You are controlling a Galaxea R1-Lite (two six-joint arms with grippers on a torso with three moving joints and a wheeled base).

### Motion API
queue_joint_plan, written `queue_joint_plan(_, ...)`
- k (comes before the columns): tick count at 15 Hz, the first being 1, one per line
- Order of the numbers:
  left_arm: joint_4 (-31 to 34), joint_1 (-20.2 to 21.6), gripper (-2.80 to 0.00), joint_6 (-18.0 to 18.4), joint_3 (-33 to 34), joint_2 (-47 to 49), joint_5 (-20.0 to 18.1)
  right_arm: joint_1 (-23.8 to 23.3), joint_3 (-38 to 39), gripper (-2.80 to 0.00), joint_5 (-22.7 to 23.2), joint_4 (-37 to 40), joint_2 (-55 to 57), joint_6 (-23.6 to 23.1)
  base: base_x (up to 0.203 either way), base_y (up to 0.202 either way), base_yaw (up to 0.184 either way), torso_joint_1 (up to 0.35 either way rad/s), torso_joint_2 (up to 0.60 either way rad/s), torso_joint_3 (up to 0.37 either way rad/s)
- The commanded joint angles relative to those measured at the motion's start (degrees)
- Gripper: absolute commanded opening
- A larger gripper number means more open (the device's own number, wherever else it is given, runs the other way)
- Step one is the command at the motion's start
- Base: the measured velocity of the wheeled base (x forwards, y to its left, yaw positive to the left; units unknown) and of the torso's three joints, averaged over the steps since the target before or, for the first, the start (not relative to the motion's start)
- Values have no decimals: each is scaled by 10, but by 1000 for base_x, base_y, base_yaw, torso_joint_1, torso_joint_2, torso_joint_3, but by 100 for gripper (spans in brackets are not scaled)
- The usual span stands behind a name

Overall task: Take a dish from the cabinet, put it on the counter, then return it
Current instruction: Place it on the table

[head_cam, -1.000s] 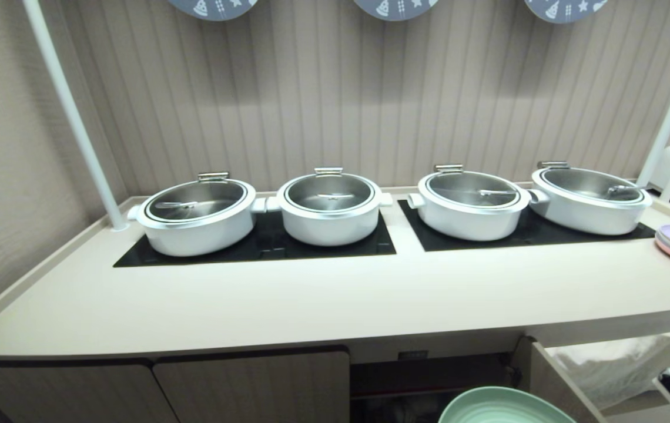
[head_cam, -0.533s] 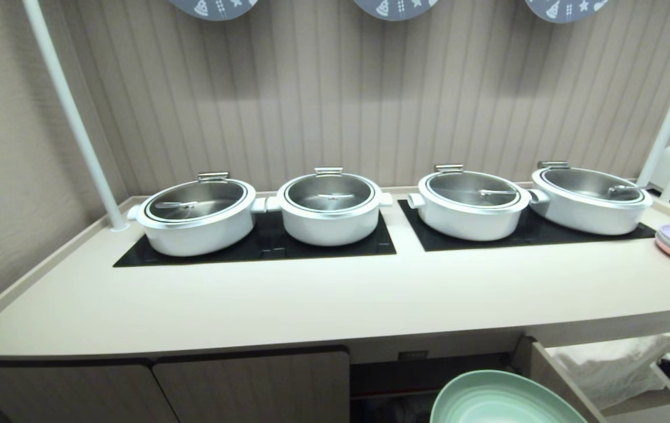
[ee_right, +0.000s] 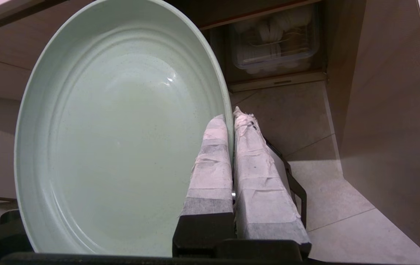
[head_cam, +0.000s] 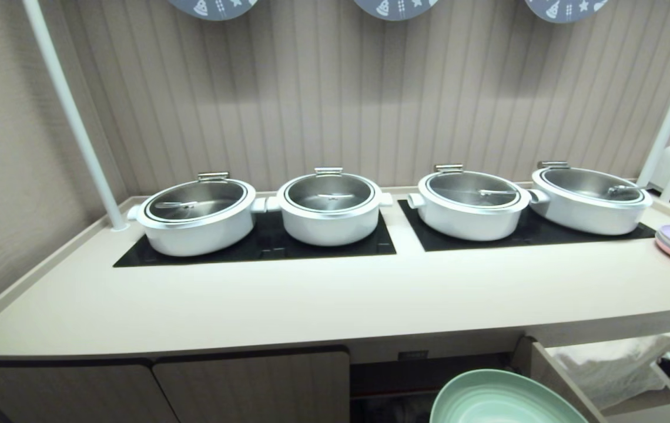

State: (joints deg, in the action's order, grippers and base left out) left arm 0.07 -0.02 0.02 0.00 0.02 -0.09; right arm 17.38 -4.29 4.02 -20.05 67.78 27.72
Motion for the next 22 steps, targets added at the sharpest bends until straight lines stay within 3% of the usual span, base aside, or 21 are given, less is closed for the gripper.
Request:
queue_joint_plan(1, 0, 0, -280, 0, 0, 0, 0, 0, 0, -280, 0, -2, 1, 1, 0, 0, 0, 0, 0, 0)
queue_joint_plan(22, 0, -1, -280, 0, 0, 0, 0, -1, -10, -280, 0, 10, 2, 1, 0, 0, 0, 0, 0, 0)
